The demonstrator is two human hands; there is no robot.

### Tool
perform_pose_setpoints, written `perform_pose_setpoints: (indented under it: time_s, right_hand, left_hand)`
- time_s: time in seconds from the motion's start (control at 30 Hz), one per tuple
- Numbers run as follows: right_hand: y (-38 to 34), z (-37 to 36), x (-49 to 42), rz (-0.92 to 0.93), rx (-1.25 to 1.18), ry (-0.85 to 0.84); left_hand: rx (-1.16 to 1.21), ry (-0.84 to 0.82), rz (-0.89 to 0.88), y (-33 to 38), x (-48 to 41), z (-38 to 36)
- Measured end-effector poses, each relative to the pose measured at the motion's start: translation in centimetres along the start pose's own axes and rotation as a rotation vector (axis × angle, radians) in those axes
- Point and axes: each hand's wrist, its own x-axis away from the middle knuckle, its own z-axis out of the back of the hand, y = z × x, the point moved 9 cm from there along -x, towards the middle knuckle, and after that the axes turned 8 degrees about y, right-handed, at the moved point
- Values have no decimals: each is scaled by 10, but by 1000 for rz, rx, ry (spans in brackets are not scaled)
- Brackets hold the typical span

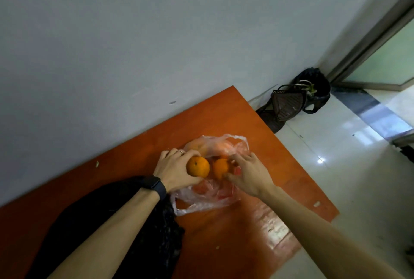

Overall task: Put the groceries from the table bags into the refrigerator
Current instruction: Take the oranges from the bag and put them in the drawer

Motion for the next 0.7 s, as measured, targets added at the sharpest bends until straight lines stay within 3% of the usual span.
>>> perform_pose_setpoints:
  time_s: [0.17,0.33,0.47,0.7]
  right_hand:
    - [21,-4,29,-249,-441,-59]
    - [43,-9,61,-445,-878,-3]
    - [40,-4,82,-547,-1279,-54]
    - [52,25,114,-561,-1538,-134]
  left_hand:
    - [58,-49,54,22,15,2]
    - [394,-18,200,34,29,3]
    - [502,-4,158,55,30,15]
    - [554,-42,-2,120,16,39]
